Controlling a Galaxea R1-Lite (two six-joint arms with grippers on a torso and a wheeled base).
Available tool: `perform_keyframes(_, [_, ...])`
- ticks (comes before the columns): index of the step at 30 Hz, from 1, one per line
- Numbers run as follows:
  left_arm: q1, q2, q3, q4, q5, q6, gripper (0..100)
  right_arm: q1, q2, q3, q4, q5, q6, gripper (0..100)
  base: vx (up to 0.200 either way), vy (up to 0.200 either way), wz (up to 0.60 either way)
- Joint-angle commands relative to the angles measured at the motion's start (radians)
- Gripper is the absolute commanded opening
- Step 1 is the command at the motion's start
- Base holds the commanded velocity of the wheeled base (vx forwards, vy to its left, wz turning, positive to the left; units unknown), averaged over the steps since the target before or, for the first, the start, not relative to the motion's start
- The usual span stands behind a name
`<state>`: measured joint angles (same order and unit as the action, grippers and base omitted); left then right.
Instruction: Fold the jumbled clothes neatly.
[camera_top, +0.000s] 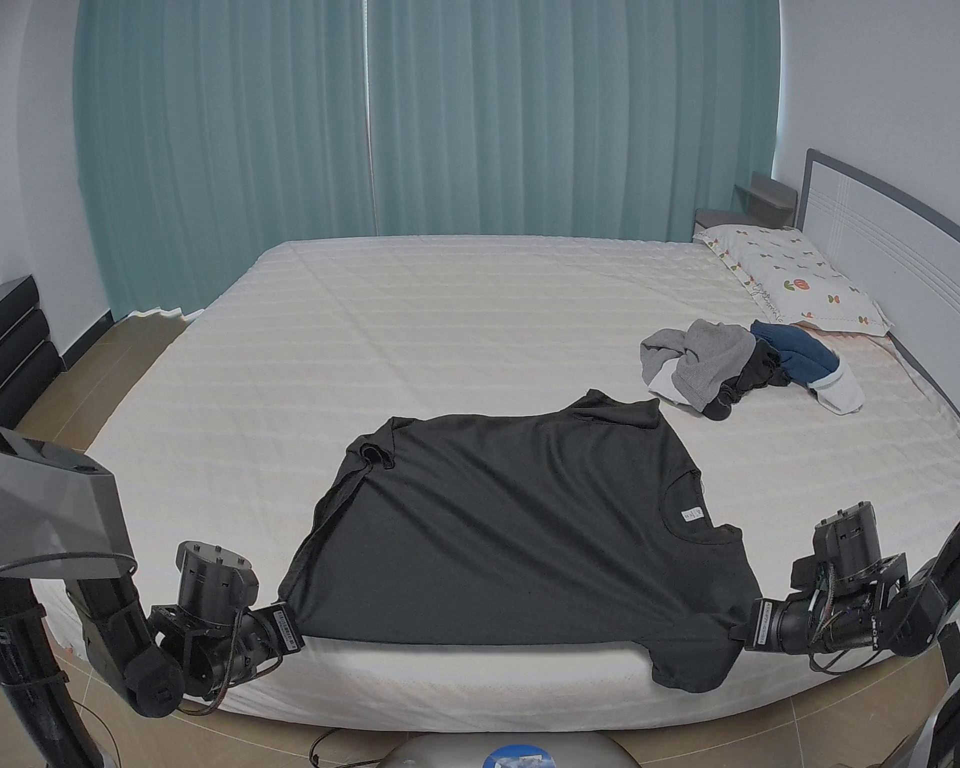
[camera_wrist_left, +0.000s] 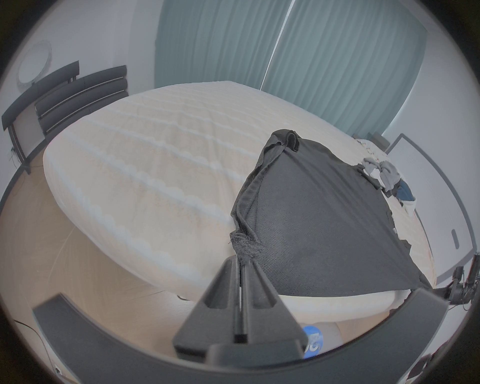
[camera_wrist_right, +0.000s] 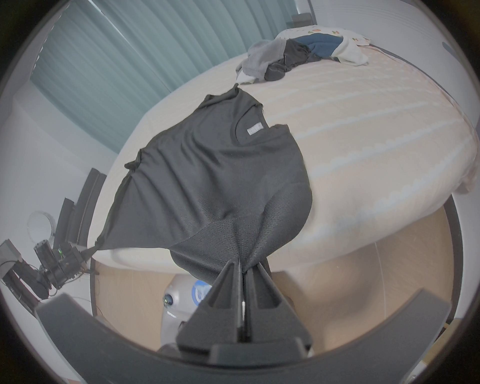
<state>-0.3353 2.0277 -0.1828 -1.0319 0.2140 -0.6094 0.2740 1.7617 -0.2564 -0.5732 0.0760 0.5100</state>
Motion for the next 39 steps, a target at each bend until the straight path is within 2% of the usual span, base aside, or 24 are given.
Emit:
perform_keyframes(1, [-0.011,-0.069,0.008,0.049,0.001,0.01,0,-0.001,-0.062,-0.021,0.081,0.001,-0.007,0,0.0,0.0,0.0])
perform_keyframes(3, [-0.047,-0.078,0.009,0.101,0.001,0.008,0,-0.004,-0.042,-0.049,0.133,-0.002,-0.005,0,0.0,0.0,0.0])
perform_keyframes(7, [-0.088,-0.067,0.008,0.133,0.001,0.002,0,-0.016,0.016,-0.057,0.127,-0.001,-0.007,0,0.0,0.0,0.0])
perform_keyframes(12, [-0.091,-0.064,-0.009,0.13,0.001,-0.009,0,-0.006,0.114,-0.06,0.124,-0.01,-0.008,0,0.0,0.0,0.0])
perform_keyframes(13, [-0.093,-0.064,-0.004,0.13,0.001,-0.01,0,-0.006,0.128,-0.061,0.119,-0.008,-0.007,100,0.0,0.0,0.0])
perform_keyframes(15, [-0.094,-0.064,-0.007,0.128,-0.001,-0.013,0,-0.007,0.145,-0.064,0.075,-0.007,-0.002,100,0.0,0.0,0.0])
perform_keyframes(16, [-0.094,-0.064,-0.009,0.128,-0.001,-0.013,100,-0.007,0.147,-0.066,0.065,-0.007,0.001,100,0.0,0.0,0.0])
perform_keyframes(18, [-0.09,-0.072,-0.015,0.125,-0.001,-0.02,100,-0.013,0.153,-0.063,-0.024,-0.002,0.012,100,0.0,0.0,0.0])
perform_keyframes(20, [-0.088,-0.076,-0.017,0.125,-0.001,-0.026,100,-0.018,0.148,-0.064,-0.05,-0.002,0.016,100,0.0,0.0,0.0])
perform_keyframes(23, [-0.082,-0.115,-0.021,0.121,-0.002,-0.033,100,-0.067,0.113,-0.086,-0.132,0.001,0.044,100,0.0,0.0,0.0])
perform_keyframes(26, [-0.08,-0.119,-0.024,0.121,-0.002,-0.032,100,-0.07,0.11,-0.092,-0.137,0.001,0.048,100,0.0,0.0,0.0])
perform_keyframes(27, [-0.036,-0.167,-0.044,0.119,-0.001,-0.021,100,-0.088,0.113,-0.116,-0.151,0.005,0.102,100,0.0,0.0,0.0])
perform_keyframes(29, [-0.024,-0.181,-0.05,0.121,-0.002,-0.02,100,-0.09,0.116,-0.124,-0.151,0.008,0.114,100,0.0,0.0,0.0])
perform_keyframes(30, [-0.002,-0.195,-0.067,0.119,-0.005,-0.02,100,-0.091,0.131,-0.136,-0.152,0.028,0.136,100,0.0,0.0,0.0])
perform_keyframes(35, [0.009,-0.187,-0.086,0.119,-0.035,-0.033,100,-0.128,0.14,-0.195,-0.152,0.067,0.156,100,0.0,0.0,0.0])
perform_keyframes(37, [0.009,-0.184,-0.095,0.119,-0.035,-0.049,100,-0.131,0.144,-0.199,-0.152,0.076,0.165,100,0.0,0.0,0.0])
perform_keyframes(39, [0.009,-0.185,-0.119,0.124,-0.039,-0.112,100,-0.13,0.151,-0.193,-0.152,0.088,0.188,100,0.0,0.0,0.0])
